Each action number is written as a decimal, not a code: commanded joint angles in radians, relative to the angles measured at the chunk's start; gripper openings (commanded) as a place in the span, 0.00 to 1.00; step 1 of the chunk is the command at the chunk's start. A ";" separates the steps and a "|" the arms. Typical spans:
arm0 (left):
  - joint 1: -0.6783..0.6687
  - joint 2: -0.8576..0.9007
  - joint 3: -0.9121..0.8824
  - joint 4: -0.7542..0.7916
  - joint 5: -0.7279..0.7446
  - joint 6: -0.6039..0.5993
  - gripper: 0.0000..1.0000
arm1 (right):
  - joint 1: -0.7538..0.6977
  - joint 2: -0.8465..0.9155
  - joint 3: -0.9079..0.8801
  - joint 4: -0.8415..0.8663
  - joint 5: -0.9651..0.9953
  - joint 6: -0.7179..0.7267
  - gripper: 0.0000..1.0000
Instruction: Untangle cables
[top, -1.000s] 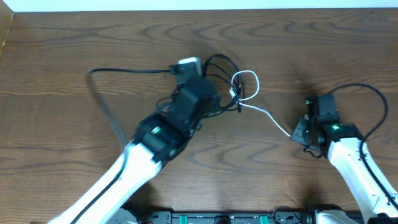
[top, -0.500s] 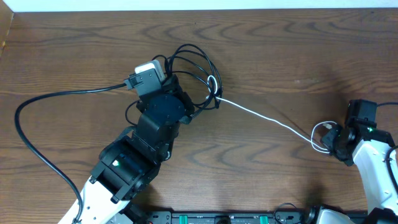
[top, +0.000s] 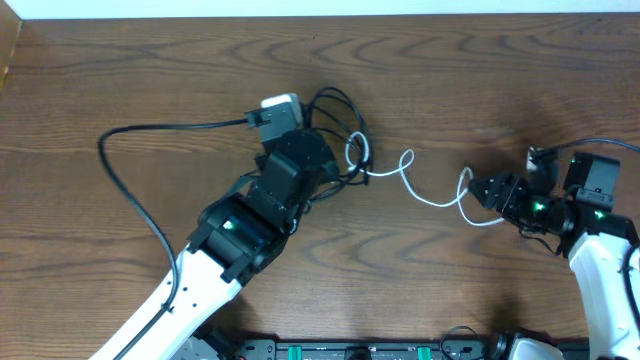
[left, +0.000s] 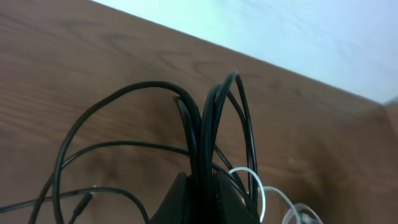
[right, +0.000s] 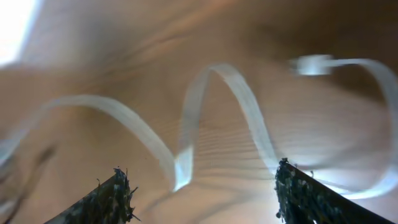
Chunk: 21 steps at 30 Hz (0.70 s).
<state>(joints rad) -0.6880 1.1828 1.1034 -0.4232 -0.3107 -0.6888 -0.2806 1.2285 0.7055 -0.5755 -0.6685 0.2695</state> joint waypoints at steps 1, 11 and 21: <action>0.004 0.013 0.006 0.039 0.149 0.157 0.08 | -0.005 -0.050 0.006 0.003 -0.397 -0.196 0.70; 0.004 0.055 0.006 0.075 0.401 0.367 0.08 | 0.079 -0.119 0.006 -0.004 -0.548 -0.292 0.66; 0.003 0.055 0.006 0.132 0.409 0.367 0.07 | 0.241 -0.118 0.006 0.002 -0.534 -0.214 0.58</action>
<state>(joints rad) -0.6880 1.2438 1.1038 -0.2989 0.0807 -0.3401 -0.0727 1.1187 0.7055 -0.5800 -1.1931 0.0444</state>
